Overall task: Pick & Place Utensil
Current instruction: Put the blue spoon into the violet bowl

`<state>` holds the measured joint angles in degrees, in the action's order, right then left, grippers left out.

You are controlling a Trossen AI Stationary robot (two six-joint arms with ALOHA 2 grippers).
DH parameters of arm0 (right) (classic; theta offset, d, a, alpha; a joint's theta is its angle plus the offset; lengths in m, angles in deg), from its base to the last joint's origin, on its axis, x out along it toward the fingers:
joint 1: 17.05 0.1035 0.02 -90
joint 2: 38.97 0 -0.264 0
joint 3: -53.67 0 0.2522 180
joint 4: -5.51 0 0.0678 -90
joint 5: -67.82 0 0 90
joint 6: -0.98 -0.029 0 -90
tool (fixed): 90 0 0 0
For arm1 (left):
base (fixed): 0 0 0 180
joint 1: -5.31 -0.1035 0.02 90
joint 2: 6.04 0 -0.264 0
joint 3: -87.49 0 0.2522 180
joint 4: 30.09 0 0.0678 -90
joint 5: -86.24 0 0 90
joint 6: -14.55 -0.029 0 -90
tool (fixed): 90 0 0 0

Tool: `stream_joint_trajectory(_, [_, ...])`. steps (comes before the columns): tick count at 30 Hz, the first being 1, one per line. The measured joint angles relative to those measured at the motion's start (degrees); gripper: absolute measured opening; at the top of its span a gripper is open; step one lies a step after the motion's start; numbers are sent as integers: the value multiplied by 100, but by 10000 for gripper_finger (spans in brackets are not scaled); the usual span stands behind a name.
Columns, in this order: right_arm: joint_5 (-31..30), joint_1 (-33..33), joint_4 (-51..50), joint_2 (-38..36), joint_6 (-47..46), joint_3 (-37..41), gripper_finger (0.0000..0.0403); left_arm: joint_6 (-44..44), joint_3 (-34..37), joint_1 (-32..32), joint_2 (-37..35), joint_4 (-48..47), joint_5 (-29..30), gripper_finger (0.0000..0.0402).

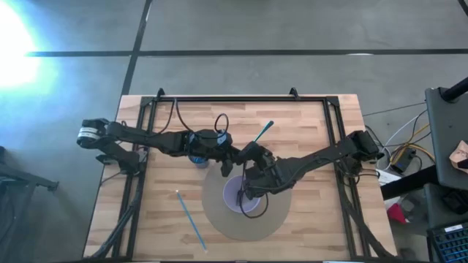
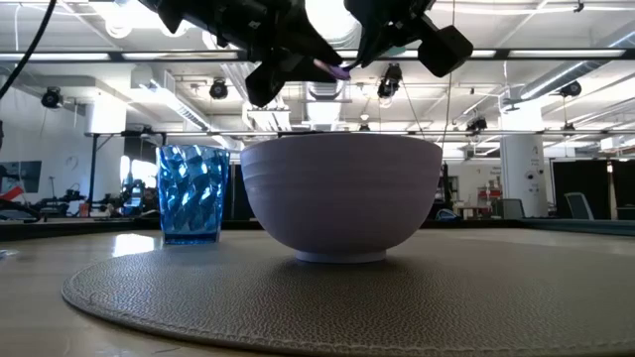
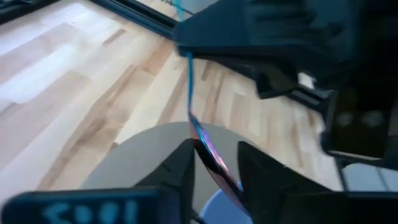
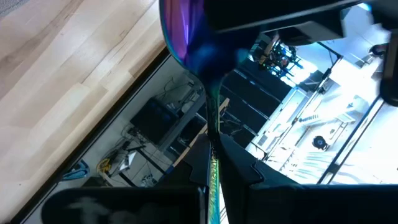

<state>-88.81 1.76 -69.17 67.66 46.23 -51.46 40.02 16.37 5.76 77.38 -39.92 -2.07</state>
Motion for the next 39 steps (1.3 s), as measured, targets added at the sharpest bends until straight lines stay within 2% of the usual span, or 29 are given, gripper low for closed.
stream_joint_trajectory(5, [-37,17,0,-13,93,-13,13,-172,10,-22,1,-91,127,21])
stream_joint_trajectory(7, [-39,22,1,-15,148,-13,13,-210,13,-24,2,-98,205,9])
stream_joint_trajectory(24, [-72,13,34,-13,91,-7,17,-464,13,-24,2,-139,439,1])
stream_joint_trajectory(31, [-68,-26,71,-2,-119,0,74,-579,-2,26,-18,-50,197,0])
stream_joint_trajectory(39, [-85,7,120,-4,-236,0,124,-573,-2,6,-20,-123,326,1])
